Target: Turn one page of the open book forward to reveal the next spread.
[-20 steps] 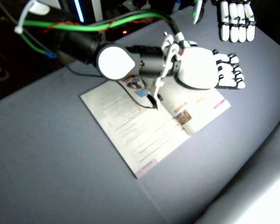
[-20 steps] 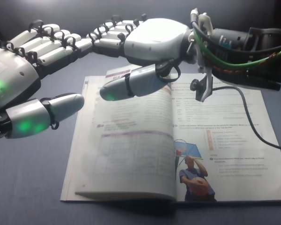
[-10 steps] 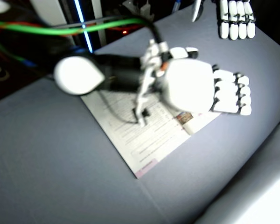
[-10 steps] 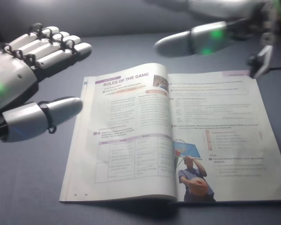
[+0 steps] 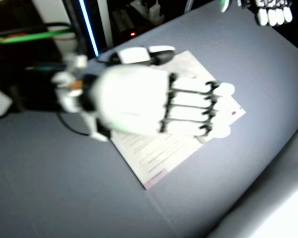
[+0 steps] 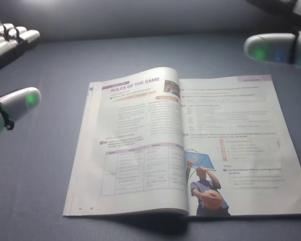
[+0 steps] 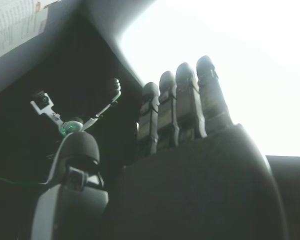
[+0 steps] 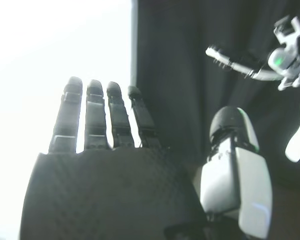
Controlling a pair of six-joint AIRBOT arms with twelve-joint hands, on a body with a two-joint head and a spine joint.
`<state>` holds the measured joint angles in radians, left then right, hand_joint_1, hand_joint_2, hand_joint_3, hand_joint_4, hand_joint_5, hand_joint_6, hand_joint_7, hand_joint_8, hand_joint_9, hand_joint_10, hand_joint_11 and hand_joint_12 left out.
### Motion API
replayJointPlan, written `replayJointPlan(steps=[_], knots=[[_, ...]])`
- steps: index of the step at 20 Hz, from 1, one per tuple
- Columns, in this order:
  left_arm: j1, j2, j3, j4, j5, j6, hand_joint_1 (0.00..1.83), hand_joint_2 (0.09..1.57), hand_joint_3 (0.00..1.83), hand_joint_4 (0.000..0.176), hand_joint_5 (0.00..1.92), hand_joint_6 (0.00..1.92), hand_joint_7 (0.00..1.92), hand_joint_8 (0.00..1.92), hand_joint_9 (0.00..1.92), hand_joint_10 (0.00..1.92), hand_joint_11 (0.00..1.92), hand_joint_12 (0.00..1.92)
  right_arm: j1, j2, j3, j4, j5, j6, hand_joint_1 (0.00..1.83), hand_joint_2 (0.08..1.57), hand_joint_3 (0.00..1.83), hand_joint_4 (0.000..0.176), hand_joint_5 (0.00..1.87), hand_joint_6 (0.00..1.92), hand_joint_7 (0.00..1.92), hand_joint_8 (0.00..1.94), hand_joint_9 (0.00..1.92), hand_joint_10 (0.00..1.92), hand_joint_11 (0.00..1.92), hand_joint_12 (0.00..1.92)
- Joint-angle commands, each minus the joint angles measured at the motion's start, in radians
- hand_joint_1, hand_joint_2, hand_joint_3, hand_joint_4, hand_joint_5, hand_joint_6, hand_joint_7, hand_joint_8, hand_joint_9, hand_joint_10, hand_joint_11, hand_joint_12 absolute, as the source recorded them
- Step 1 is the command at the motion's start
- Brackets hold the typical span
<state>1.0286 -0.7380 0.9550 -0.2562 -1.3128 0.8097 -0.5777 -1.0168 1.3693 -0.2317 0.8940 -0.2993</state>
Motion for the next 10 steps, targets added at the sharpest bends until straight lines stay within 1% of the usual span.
replayJointPlan(steps=[1, 2, 4, 5, 6, 8, 9, 10], knots=[[0.005, 0.005, -0.003, -0.018, -0.167, -0.013, 0.01, 1.42, 0.01, 0.006, 0.17, 0.00, 0.16, 0.00, 0.06, 0.00, 0.00, 0.00, -0.011, 0.018, -0.013, 0.062, 0.195, 0.002, 0.00, 1.22, 0.02, 0.000, 0.03, 0.01, 0.03, 0.01, 0.00, 0.00, 0.02, 0.01], [0.027, 0.005, -0.006, -0.028, -0.195, -0.027, 0.04, 1.42, 0.01, 0.009, 0.17, 0.00, 0.15, 0.00, 0.04, 0.00, 0.00, 0.00, -0.057, 0.041, -0.037, 0.103, 0.252, -0.003, 0.00, 1.24, 0.01, 0.011, 0.05, 0.01, 0.05, 0.01, 0.03, 0.00, 0.05, 0.02], [0.059, 0.005, -0.009, -0.041, -0.243, -0.059, 0.16, 1.41, 0.00, 0.025, 0.18, 0.00, 0.15, 0.00, 0.04, 0.00, 0.00, 0.00, -0.126, 0.088, -0.091, 0.169, 0.348, -0.039, 0.00, 1.31, 0.01, 0.000, 0.07, 0.00, 0.06, 0.00, 0.02, 0.00, 0.03, 0.01], [0.074, 0.004, -0.010, -0.046, -0.264, -0.072, 0.16, 1.43, 0.00, 0.000, 0.17, 0.00, 0.15, 0.00, 0.06, 0.01, 0.00, 0.00, -0.170, 0.117, -0.120, 0.199, 0.394, -0.057, 0.00, 1.34, 0.02, 0.000, 0.09, 0.01, 0.08, 0.01, 0.03, 0.01, 0.04, 0.02], [0.090, 0.000, -0.011, -0.048, -0.294, -0.093, 0.12, 1.43, 0.00, 0.000, 0.16, 0.00, 0.16, 0.00, 0.11, 0.02, 0.04, 0.02, -0.257, 0.157, -0.173, 0.263, 0.489, -0.088, 0.00, 1.39, 0.03, 0.000, 0.06, 0.00, 0.04, 0.00, 0.00, 0.00, 0.01, 0.00], [0.099, -0.003, -0.013, -0.049, -0.314, -0.109, 0.11, 1.43, 0.00, 0.000, 0.15, 0.00, 0.16, 0.00, 0.12, 0.02, 0.04, 0.02, -0.331, 0.186, -0.211, 0.321, 0.571, -0.109, 0.00, 1.38, 0.02, 0.000, 0.07, 0.01, 0.05, 0.00, 0.00, 0.00, 0.00, 0.00], [0.105, -0.003, -0.016, -0.049, -0.331, -0.118, 0.16, 1.39, 0.00, 0.000, 0.16, 0.00, 0.16, 0.00, 0.13, 0.01, 0.07, 0.03, -0.405, 0.202, -0.238, 0.377, 0.648, -0.119, 0.05, 1.40, 0.02, 0.000, 0.08, 0.01, 0.05, 0.00, 0.00, 0.00, 0.00, 0.00], [0.108, -0.004, -0.019, -0.049, -0.344, -0.122, 0.22, 1.37, 0.00, 0.000, 0.16, 0.00, 0.16, 0.00, 0.15, 0.01, 0.09, 0.04, -0.459, 0.207, -0.252, 0.422, 0.710, -0.119, 0.17, 1.40, 0.01, 0.000, 0.11, 0.01, 0.06, 0.01, 0.02, 0.00, 0.01, 0.01]])
